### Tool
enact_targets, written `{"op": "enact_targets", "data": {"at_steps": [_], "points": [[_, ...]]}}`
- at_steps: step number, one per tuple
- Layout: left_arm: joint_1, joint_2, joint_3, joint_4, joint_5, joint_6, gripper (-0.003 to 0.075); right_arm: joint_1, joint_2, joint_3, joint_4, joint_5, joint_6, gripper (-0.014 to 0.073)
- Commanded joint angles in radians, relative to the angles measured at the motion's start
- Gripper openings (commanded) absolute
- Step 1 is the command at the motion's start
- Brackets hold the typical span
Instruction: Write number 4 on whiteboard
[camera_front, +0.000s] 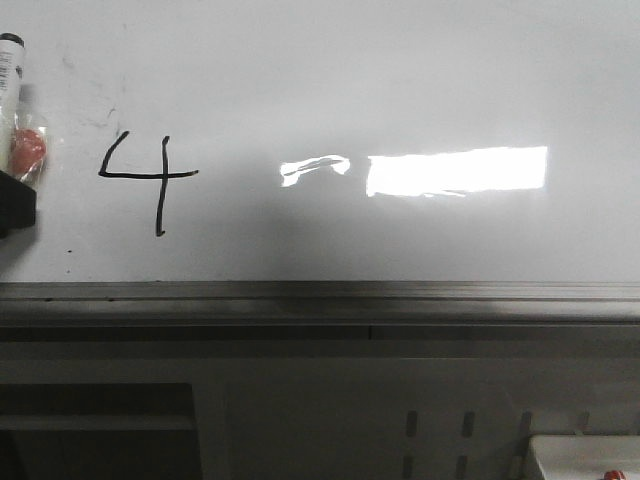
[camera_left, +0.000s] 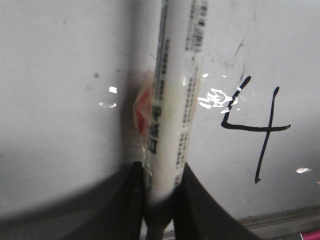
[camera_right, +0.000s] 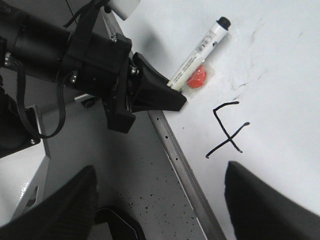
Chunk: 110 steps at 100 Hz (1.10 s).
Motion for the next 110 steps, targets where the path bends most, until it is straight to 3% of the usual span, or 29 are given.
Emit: {"op": "enact_targets", "data": {"at_steps": [1, 7, 17, 24, 49, 57, 60, 65, 69, 78, 80, 92, 110], "points": [[0.007, -0.001, -0.031, 0.0, -0.054, -0.005, 0.005, -0.004, -0.036, -0.039, 0.01, -0.047, -0.007, 0.0469], [0.007, -0.001, -0.031, 0.0, -0.061, -0.005, 0.0154, -0.004, -0.036, -0.039, 0.01, -0.047, -0.007, 0.0469], [0.007, -0.001, -0.031, 0.0, -0.075, -0.005, 0.039, -0.004, -0.036, -0.039, 0.01, -0.047, -0.007, 0.0469], [0.007, -0.001, -0.031, -0.002, -0.075, -0.005, 0.0484, -0.004, -0.036, -0.039, 0.01, -0.047, -0.007, 0.0469], [0.007, -0.07, -0.031, -0.008, -0.043, -0.005, 0.05, -0.004, -0.052, -0.035, 0.01, -0.047, -0.007, 0.0437], [0.007, -0.158, -0.031, 0.0, -0.01, -0.003, 0.0476, -0.004, -0.086, -0.018, -0.004, -0.074, -0.007, 0.0295], [0.007, -0.208, -0.031, 0.005, 0.005, -0.003, 0.0454, -0.004, -0.104, -0.006, -0.008, -0.095, -0.007, 0.0196], [0.007, -0.283, -0.031, 0.012, 0.015, -0.003, 0.0387, -0.004, -0.14, 0.019, -0.025, -0.136, -0.007, 0.0043], [0.007, -0.352, -0.031, 0.026, 0.024, -0.003, 0.0291, -0.004, -0.178, 0.047, -0.036, -0.161, -0.007, -0.0076], [0.007, -0.494, -0.031, 0.064, 0.03, -0.001, 0.0011, -0.004, -0.275, 0.134, -0.036, -0.243, -0.007, -0.0062], [0.007, -0.529, -0.031, 0.081, 0.03, 0.0, -0.0018, -0.004, -0.302, 0.15, -0.036, -0.267, -0.007, -0.0062], [0.007, -0.716, -0.031, 0.196, 0.067, 0.0, -0.002, -0.004, -0.465, 0.332, -0.036, -0.417, -0.007, -0.0062], [0.007, -0.952, -0.029, 0.4, 0.252, 0.0, -0.002, -0.004, -0.783, 0.618, -0.036, -0.565, -0.007, -0.0062]]}}
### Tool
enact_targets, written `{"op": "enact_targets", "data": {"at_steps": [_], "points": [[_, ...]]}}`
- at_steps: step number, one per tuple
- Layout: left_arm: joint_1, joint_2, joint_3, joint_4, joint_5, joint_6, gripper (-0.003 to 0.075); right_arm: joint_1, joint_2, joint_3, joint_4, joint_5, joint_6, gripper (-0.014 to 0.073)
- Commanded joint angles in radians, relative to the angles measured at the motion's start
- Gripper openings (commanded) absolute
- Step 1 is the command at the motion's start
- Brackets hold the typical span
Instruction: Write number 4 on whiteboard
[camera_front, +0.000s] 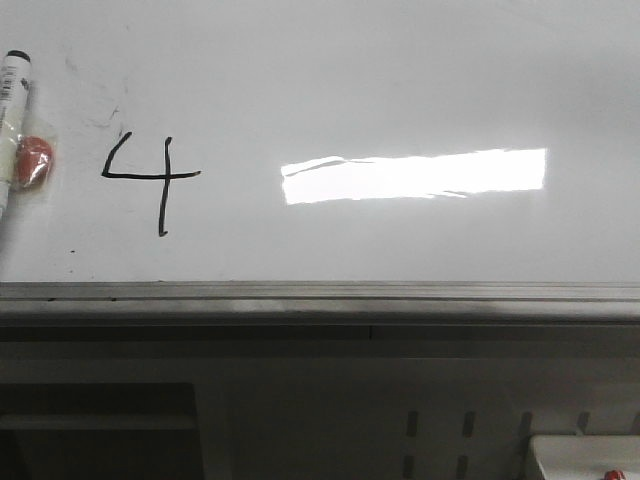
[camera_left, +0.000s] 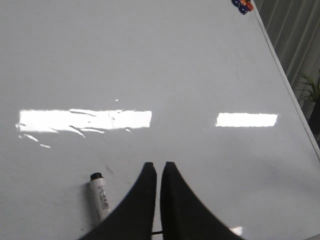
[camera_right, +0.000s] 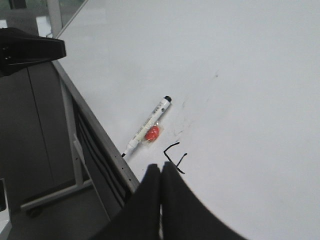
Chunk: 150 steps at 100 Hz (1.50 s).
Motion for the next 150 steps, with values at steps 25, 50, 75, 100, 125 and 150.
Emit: {"op": "enact_targets", "data": {"at_steps": [25, 50, 75, 100, 125, 150], "points": [[0.002, -0.153, -0.021, 0.107, 0.111, 0.0, -0.002, -0.004, -0.503, 0.394, 0.0, -0.205, -0.007, -0.0064], [0.002, -0.152, -0.021, 0.107, 0.111, 0.0, -0.002, -0.004, -0.654, 0.496, 0.0, -0.204, -0.007, -0.0066], [0.002, -0.152, -0.021, 0.107, 0.111, 0.0, -0.002, -0.004, -0.657, 0.518, 0.0, -0.204, -0.007, -0.0066], [0.08, -0.152, 0.111, 0.12, 0.057, 0.0, -0.002, -0.004, -0.657, 0.518, 0.0, -0.204, -0.007, -0.0066], [0.384, -0.159, 0.299, 0.111, -0.07, 0.1, -0.002, -0.004, -0.657, 0.518, 0.0, -0.204, -0.007, -0.0066], [0.547, -0.167, 0.414, 0.075, -0.115, 0.108, -0.002, -0.004, -0.657, 0.518, 0.0, -0.204, -0.007, -0.0066]]}}
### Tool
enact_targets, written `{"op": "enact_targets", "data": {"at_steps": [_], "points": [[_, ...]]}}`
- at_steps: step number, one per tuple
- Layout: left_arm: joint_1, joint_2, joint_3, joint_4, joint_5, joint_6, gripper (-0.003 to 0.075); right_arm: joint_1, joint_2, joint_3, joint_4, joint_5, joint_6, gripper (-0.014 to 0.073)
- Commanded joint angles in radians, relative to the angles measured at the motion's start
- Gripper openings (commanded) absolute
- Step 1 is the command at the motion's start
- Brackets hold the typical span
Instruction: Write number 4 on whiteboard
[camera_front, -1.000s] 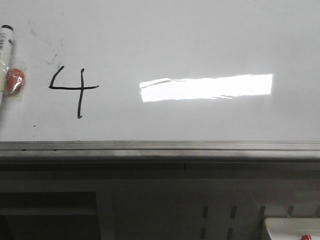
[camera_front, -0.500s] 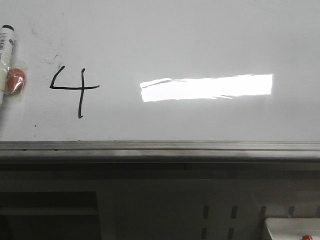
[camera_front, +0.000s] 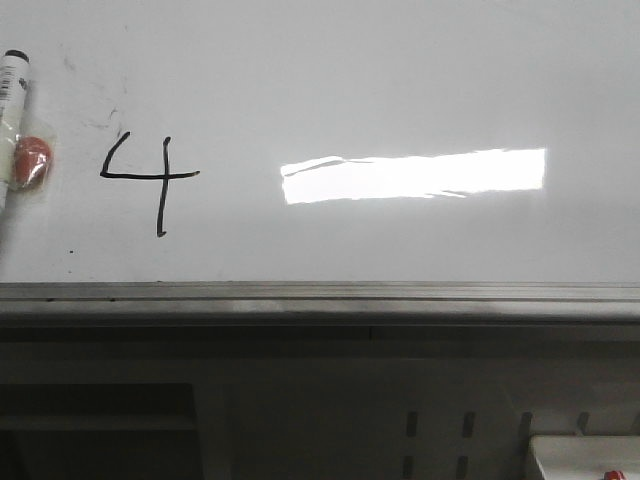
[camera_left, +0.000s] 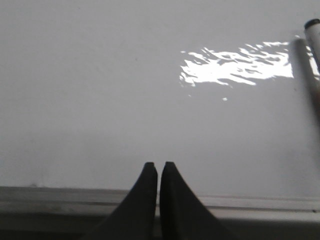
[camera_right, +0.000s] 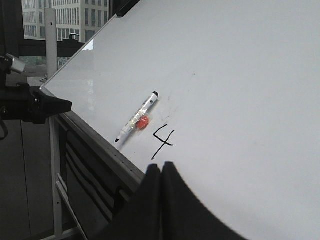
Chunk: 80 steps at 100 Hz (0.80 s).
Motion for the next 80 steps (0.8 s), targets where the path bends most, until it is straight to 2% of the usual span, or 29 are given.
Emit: {"op": "enact_targets", "data": {"at_steps": [1, 27, 35, 80], "points": [[0.028, -0.026, 0.034, -0.014, -0.101, 0.004, -0.002, -0.004, -0.001, -0.027, 0.0, -0.077, -0.007, -0.0066], [0.031, -0.026, 0.034, -0.039, 0.097, 0.004, -0.002, -0.004, -0.001, -0.027, 0.0, -0.077, -0.007, -0.0066], [0.031, -0.026, 0.034, -0.076, 0.099, 0.004, -0.002, -0.004, -0.001, -0.027, 0.0, -0.077, -0.007, -0.0066], [0.031, -0.025, 0.034, -0.076, 0.101, 0.004, -0.002, -0.004, -0.001, -0.027, 0.0, -0.077, -0.007, -0.0066]]}}
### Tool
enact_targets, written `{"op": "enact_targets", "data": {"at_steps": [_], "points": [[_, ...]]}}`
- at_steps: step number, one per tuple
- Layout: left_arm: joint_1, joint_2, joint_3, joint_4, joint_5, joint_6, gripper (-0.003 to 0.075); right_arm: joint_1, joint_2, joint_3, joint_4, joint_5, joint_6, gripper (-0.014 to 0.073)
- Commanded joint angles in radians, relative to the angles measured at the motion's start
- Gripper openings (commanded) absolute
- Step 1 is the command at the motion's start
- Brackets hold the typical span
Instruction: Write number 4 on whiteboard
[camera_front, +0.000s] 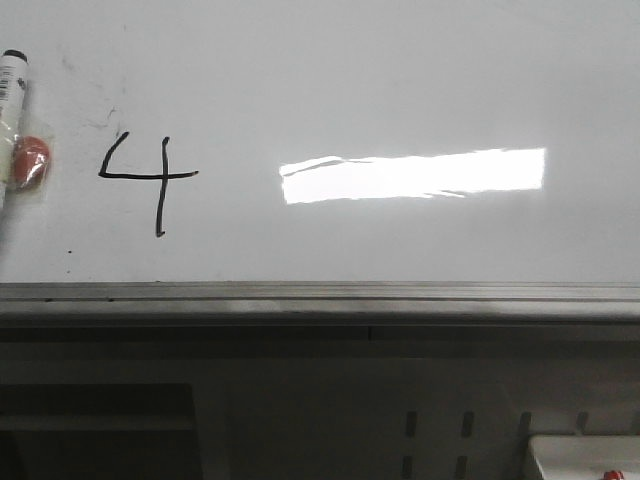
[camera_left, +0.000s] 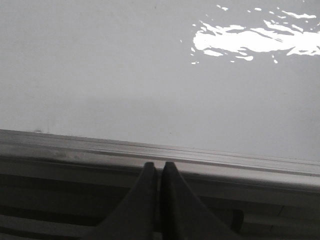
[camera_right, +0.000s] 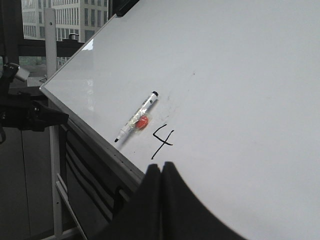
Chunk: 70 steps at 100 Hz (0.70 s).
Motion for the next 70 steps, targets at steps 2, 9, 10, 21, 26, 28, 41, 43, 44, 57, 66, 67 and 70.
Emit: {"op": "enact_targets", "data": {"at_steps": [2, 9, 10, 21, 26, 28, 41, 43, 44, 57, 66, 67, 70], "points": [[0.001, -0.025, 0.034, -0.014, -0.045, 0.003, -0.002, -0.004, -0.001, -0.027, 0.0, -0.077, -0.007, -0.0066], [0.001, -0.025, 0.034, -0.014, -0.045, 0.003, -0.002, -0.004, -0.001, -0.027, 0.0, -0.077, -0.007, -0.0066], [0.001, -0.025, 0.034, -0.014, -0.045, 0.003, -0.002, -0.004, -0.001, -0.027, 0.0, -0.077, -0.007, -0.0066], [0.001, -0.025, 0.034, -0.014, -0.045, 0.003, -0.002, -0.004, -0.001, -0.027, 0.0, -0.077, -0.007, -0.0066], [0.001, -0.025, 0.034, -0.014, -0.045, 0.003, -0.002, -0.004, -0.001, -0.027, 0.0, -0.077, -0.007, -0.0066], [0.001, -0.025, 0.034, -0.014, -0.045, 0.003, -0.002, -0.004, -0.001, -0.027, 0.0, -0.077, -0.007, -0.0066], [0.001, -0.025, 0.034, -0.014, -0.045, 0.003, -0.002, -0.004, -0.001, -0.025, 0.0, -0.083, -0.007, -0.0066], [0.001, -0.025, 0.034, -0.014, -0.045, 0.003, -0.002, -0.004, -0.001, -0.025, 0.0, -0.089, -0.007, -0.0066], [0.001, -0.025, 0.034, -0.014, -0.045, 0.003, -0.002, -0.004, -0.001, -0.025, 0.0, -0.089, -0.007, -0.0066], [0.001, -0.025, 0.034, -0.014, -0.045, 0.003, -0.002, -0.018, 0.014, -0.025, -0.066, -0.099, 0.049, -0.0066], [0.001, -0.025, 0.034, -0.014, -0.045, 0.003, -0.002, -0.064, 0.049, -0.025, -0.216, -0.108, 0.25, -0.0066], [0.001, -0.025, 0.034, -0.014, -0.045, 0.003, -0.002, -0.075, 0.055, -0.025, -0.237, -0.11, 0.265, -0.0066], [0.001, -0.025, 0.034, -0.014, -0.045, 0.003, -0.002, -0.099, 0.066, -0.025, -0.272, -0.113, 0.32, -0.0066]]}}
